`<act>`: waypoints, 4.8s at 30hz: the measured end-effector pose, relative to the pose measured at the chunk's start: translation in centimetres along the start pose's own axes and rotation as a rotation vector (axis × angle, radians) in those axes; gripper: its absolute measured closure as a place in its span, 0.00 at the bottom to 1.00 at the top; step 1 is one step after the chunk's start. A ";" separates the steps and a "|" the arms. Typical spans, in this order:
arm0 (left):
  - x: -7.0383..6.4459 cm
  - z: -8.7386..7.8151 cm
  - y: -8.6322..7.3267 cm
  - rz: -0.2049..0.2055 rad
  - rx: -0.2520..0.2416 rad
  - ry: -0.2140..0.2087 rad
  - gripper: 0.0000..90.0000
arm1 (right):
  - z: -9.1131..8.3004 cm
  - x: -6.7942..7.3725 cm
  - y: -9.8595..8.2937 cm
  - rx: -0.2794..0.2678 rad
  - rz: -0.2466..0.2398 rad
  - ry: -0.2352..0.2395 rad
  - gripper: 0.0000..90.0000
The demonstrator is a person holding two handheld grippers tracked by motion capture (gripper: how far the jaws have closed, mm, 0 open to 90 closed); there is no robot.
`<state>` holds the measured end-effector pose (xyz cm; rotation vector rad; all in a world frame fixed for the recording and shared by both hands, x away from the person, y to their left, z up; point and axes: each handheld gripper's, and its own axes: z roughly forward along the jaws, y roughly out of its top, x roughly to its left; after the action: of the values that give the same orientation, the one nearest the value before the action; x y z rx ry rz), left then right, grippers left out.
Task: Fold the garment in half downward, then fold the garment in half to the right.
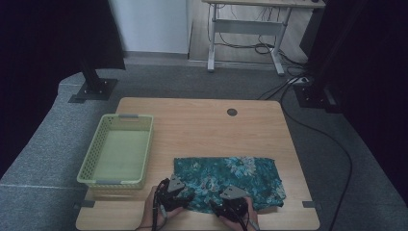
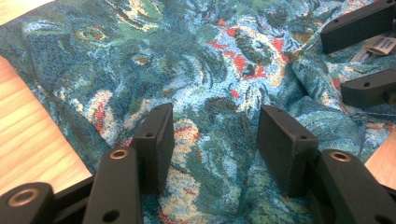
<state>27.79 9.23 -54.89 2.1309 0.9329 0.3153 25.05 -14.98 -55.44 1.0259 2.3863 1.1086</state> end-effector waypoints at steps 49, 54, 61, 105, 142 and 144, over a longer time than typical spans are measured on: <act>-0.1 -1.2 2.3 0.014 -0.058 -0.049 0.33 | -3.9 -2.2 -2.5 -0.070 0.003 -0.081 0.41; 0.8 -1.5 2.3 -0.014 -0.068 -0.041 0.33 | -4.7 -1.8 -2.3 -0.096 0.004 -0.068 0.40; 0.6 -0.9 2.0 -0.011 -0.043 -0.035 0.33 | -4.6 -1.7 -2.4 -0.089 -0.001 -0.072 0.41; 6.2 6.6 7.9 -0.095 0.002 0.035 0.37 | -4.4 -1.4 -1.2 -0.093 -0.021 -0.015 0.42; 6.0 8.2 8.3 -0.017 0.010 0.060 0.94 | -4.2 -1.2 -1.2 -0.078 -0.024 0.016 0.43; 5.8 8.1 8.2 -0.018 0.013 0.062 0.94 | -4.2 -1.2 -1.2 -0.080 -0.022 0.017 0.43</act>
<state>40.10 5.30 -54.67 2.1340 0.9913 0.3692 23.03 -18.64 -53.62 0.9658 2.3399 1.1990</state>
